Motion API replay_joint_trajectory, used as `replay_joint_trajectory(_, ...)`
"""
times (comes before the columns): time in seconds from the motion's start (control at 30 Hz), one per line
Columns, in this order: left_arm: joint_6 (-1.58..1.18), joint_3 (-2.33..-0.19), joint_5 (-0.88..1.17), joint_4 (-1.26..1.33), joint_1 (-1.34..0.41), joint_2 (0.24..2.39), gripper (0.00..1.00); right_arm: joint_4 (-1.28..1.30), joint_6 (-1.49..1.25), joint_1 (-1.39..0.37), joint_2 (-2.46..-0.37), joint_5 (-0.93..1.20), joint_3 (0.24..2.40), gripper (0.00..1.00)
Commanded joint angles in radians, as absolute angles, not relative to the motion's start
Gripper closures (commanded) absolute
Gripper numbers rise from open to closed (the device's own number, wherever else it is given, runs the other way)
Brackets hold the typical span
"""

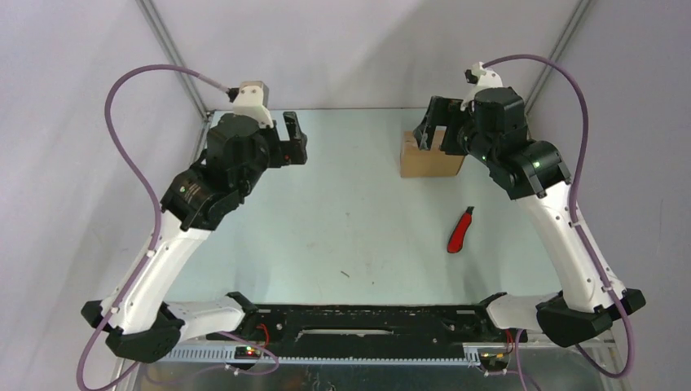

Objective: Unpack the express box

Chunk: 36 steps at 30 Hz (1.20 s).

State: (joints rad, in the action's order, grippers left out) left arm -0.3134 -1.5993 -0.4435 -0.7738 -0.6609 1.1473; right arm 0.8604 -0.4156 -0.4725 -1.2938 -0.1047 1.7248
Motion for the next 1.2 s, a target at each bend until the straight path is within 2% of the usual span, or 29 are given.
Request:
replay_joint_trajectory(0.0, -0.319, -1.617, -0.462, -0.762, -0.661, 1.087, 0.02, 0.796, -0.429, -0.436, -1.273, -0.083, 1.702, 0.00)
replay_joint_trajectory(0.17, -0.310, -1.510, -0.486, -0.772, -0.654, 1.030, 0.02, 0.740, -0.434, -0.338, -1.355, -0.123, 1.683, 0.00)
replay_joint_trajectory(0.4, -0.374, -1.330, -0.200, -0.716, -0.486, 0.949, 0.02, 0.611, -0.415, -0.201, -1.437, -0.203, 1.641, 0.00)
replay_joint_trajectory(0.6, -0.391, -1.277, -0.120, -0.680, -0.468, 0.946, 0.02, 0.532, -0.402, -0.074, -1.512, -0.210, 1.634, 0.00)
replay_joint_trajectory(0.77, -0.406, -1.255, -0.090, -0.651, -0.460, 0.951, 0.02, 0.467, -0.390, 0.028, -1.578, -0.162, 1.639, 0.00)
replay_joint_trajectory(0.87, -0.414, -1.253, -0.067, -0.638, -0.456, 0.962, 0.02, 0.440, -0.406, 0.073, -1.670, -0.050, 1.675, 0.00)
replay_joint_trajectory(1.0, -0.422, -1.253, -0.043, -0.623, -0.451, 0.975, 0.02, 0.408, -0.412, 0.073, -1.825, 0.079, 1.750, 0.00)
replay_joint_trajectory(1.17, -0.433, -1.255, -0.027, -0.623, -0.446, 0.988, 0.02, 0.384, -0.417, 0.056, -2.026, 0.130, 1.880, 0.00)
